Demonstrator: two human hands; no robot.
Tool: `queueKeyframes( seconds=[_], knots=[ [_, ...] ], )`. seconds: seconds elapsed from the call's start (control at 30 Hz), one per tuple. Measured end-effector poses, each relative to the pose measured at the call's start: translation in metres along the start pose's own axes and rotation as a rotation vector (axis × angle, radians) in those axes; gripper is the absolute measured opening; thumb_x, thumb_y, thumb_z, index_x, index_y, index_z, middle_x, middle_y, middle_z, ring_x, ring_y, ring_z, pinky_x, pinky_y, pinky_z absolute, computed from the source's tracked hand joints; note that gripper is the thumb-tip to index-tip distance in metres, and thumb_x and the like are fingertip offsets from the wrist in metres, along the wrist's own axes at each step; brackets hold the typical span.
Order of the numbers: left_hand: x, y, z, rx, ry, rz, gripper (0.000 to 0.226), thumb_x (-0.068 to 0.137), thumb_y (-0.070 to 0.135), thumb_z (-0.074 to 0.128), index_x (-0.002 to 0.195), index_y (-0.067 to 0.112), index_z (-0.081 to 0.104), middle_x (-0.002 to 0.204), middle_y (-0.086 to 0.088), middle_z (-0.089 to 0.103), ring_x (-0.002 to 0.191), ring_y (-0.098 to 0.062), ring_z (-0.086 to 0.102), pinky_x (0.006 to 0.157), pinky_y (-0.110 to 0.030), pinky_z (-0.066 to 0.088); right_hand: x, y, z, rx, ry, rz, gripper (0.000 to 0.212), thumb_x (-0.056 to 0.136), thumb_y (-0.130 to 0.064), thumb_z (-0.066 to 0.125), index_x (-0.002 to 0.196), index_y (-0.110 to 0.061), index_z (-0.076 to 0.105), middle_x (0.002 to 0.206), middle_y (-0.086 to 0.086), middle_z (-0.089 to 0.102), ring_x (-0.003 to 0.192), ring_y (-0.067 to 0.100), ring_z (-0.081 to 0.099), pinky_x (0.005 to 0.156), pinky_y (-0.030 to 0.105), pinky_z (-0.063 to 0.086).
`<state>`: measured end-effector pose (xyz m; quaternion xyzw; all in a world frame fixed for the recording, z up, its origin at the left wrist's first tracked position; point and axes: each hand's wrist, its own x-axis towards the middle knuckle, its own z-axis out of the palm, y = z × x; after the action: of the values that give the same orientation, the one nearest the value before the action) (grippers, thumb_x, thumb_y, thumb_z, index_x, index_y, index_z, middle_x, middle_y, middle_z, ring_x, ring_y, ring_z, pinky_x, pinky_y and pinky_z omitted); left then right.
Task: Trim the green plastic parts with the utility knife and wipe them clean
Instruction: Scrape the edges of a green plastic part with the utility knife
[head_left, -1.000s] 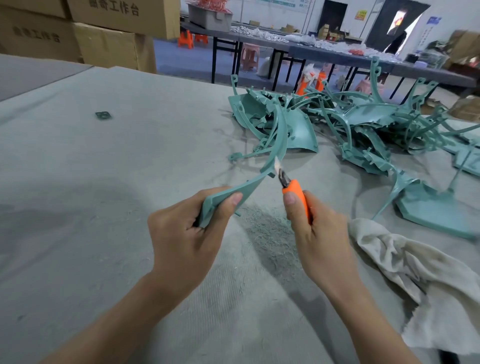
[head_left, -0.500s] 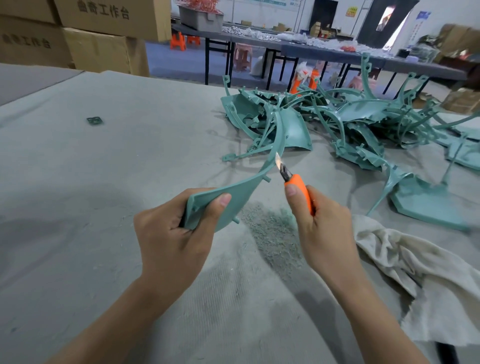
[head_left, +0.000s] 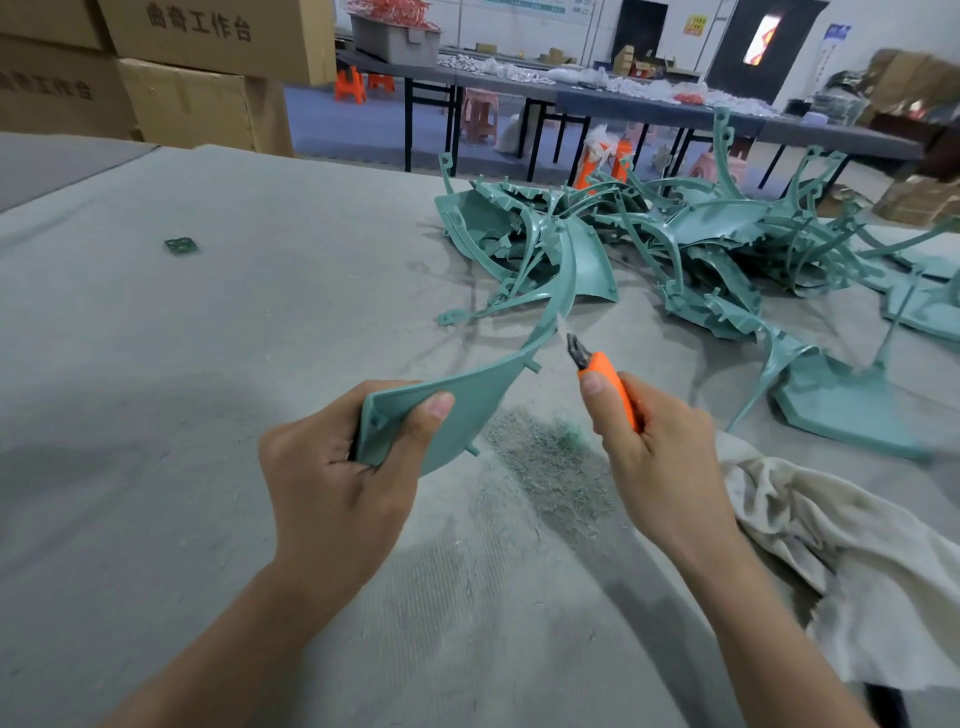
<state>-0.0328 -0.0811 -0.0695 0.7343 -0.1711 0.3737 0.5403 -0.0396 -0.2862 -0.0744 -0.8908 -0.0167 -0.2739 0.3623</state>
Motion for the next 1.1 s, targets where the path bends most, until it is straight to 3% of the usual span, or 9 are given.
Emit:
queueKeyframes(
  seconds=[0.2,0.4,0.57,0.63,0.7,0.8,0.87,0.97,1.1],
  knots=[
    [0.002,-0.003,0.001,-0.02,0.024,-0.027,0.013,0.083,0.034,0.062,0.079,0.045,0.058,0.063,0.023,0.059,0.05,0.006,0.046,0.049,-0.006,0.033,-0.004,-0.006,0.007,0.004,-0.046,-0.024,0.056,0.091,-0.068,0.037,0.061,-0.021,0.031,0.05,-0.004,0.03,0.046,0.011,0.029,0.046,0.026,0.022],
    [-0.001,-0.001,0.001,-0.045,-0.011,-0.031,0.012,0.083,0.034,0.063,0.078,0.044,0.059,0.059,0.033,0.056,0.051,0.01,0.049,0.051,-0.003,0.034,0.003,0.006,0.001,0.02,0.05,0.051,0.069,0.088,-0.071,0.034,0.064,-0.007,0.044,0.056,0.016,0.052,0.052,0.025,0.043,0.049,0.033,0.032],
    [0.0,-0.006,0.0,-0.027,0.013,-0.068,0.023,0.084,0.035,0.063,0.062,0.035,0.058,0.056,0.027,0.055,0.049,0.008,0.046,0.05,-0.005,0.033,-0.001,0.001,0.005,0.034,-0.031,-0.026,0.063,0.09,-0.074,0.034,0.061,-0.018,0.036,0.051,0.003,0.038,0.044,0.011,0.03,0.046,0.029,0.025],
    [0.001,-0.006,0.0,-0.036,0.015,-0.074,0.018,0.084,0.035,0.063,0.067,0.031,0.06,0.057,0.028,0.055,0.05,0.009,0.047,0.05,-0.005,0.034,0.001,0.003,0.005,0.04,-0.014,-0.01,0.062,0.091,-0.071,0.036,0.06,-0.017,0.036,0.05,0.003,0.037,0.044,0.009,0.029,0.046,0.028,0.024],
    [0.001,-0.005,0.0,-0.053,-0.006,-0.066,0.002,0.083,0.036,0.063,0.081,0.038,0.064,0.059,0.03,0.057,0.051,0.01,0.049,0.051,-0.006,0.036,0.004,0.007,0.0,0.037,0.021,0.019,0.066,0.09,-0.07,0.036,0.062,-0.01,0.042,0.052,0.011,0.047,0.045,0.01,0.033,0.047,0.029,0.028],
    [0.002,-0.003,-0.001,-0.066,-0.015,-0.054,0.009,0.083,0.036,0.063,0.091,0.041,0.062,0.061,0.032,0.058,0.053,0.011,0.051,0.052,-0.005,0.037,0.004,0.009,-0.005,0.045,0.026,-0.001,0.067,0.091,-0.067,0.038,0.061,-0.007,0.042,0.054,0.015,0.05,0.044,0.015,0.037,0.046,0.029,0.029],
    [0.003,-0.004,-0.002,-0.082,-0.02,-0.074,0.005,0.082,0.036,0.064,0.087,0.037,0.064,0.059,0.029,0.058,0.052,0.01,0.05,0.052,-0.005,0.036,0.003,0.007,-0.005,0.042,0.009,-0.027,0.067,0.092,-0.067,0.038,0.06,-0.008,0.04,0.052,0.012,0.047,0.046,0.022,0.039,0.046,0.03,0.029],
    [0.004,-0.006,-0.004,-0.091,-0.03,-0.105,0.016,0.081,0.037,0.064,0.07,0.025,0.065,0.056,0.024,0.056,0.05,0.008,0.047,0.05,-0.004,0.035,0.003,0.006,-0.004,0.044,0.0,-0.016,0.067,0.092,-0.067,0.038,0.061,-0.008,0.041,0.058,0.012,0.044,0.044,0.012,0.033,0.046,0.028,0.026],
    [0.006,-0.006,-0.004,-0.124,-0.04,-0.142,0.012,0.08,0.039,0.065,0.072,0.031,0.062,0.054,0.023,0.056,0.049,0.008,0.047,0.048,-0.005,0.036,0.004,0.008,-0.002,0.019,0.014,0.013,0.065,0.089,-0.069,0.037,0.059,-0.011,0.039,0.049,0.005,0.034,0.045,0.01,0.03,0.046,0.027,0.023]
  ],
)
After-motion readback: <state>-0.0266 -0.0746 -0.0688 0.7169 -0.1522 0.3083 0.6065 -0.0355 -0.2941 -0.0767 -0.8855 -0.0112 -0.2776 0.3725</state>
